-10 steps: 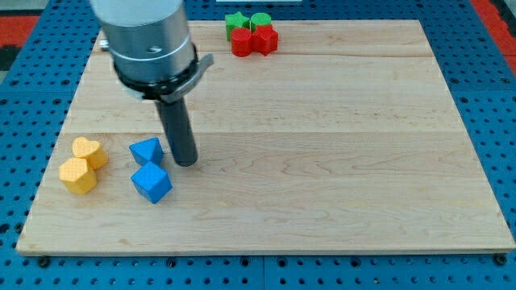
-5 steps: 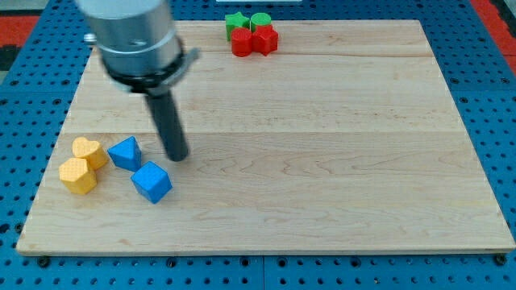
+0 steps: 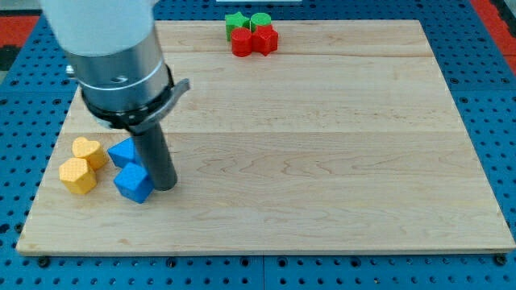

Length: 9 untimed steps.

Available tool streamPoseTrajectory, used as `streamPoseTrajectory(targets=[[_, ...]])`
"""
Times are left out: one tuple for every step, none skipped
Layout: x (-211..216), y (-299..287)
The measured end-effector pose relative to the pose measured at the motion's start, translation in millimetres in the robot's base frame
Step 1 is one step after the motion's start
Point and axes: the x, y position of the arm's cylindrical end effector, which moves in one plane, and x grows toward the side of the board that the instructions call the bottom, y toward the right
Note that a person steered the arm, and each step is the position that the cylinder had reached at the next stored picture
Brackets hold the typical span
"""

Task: Slide blue cube closer to blue triangle

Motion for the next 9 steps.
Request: streamPoseTrajectory(targets=[[0, -11], [11, 2], [41, 13], [45, 1], [41, -15], [33, -32], [25, -43], [23, -44], [25, -44]])
